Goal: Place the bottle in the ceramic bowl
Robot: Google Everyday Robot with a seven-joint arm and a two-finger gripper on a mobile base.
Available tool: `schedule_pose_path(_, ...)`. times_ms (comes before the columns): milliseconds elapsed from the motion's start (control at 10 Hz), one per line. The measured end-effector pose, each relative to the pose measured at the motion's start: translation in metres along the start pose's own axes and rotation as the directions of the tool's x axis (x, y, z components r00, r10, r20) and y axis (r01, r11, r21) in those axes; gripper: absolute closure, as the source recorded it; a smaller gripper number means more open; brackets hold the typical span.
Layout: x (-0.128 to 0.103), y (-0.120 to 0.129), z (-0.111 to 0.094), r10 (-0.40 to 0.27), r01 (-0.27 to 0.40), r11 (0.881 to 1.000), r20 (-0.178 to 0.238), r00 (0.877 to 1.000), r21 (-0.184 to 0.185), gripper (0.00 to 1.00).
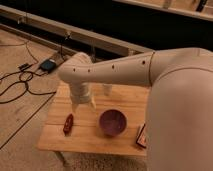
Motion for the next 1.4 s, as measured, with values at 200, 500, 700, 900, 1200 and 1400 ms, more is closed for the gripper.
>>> schedule_pose_path(200,0.0,0.0,0.0,0.0,0.0,1.0,0.0,1.0,0.0,0.35)
schedule_pose_path(500,0.0,0.0,0.0,0.0,0.0,1.0,0.0,1.0,0.0,0.35)
schedule_pose_path(700,0.0,0.0,0.0,0.0,0.0,1.0,0.0,1.0,0.0,0.35)
schedule_pose_path(900,0.0,0.001,0.0,-0.001,0.001,1.0,0.001,1.0,-0.001,0.35)
schedule_pose_path(1200,-0.011,-0.022,-0.008,-0.026,0.026,1.0,-0.009,1.0,0.009,0.35)
schedule_pose_path(1400,-0.026,-0.056,-0.018,0.007,-0.007,1.0,0.008,1.0,0.014,0.35)
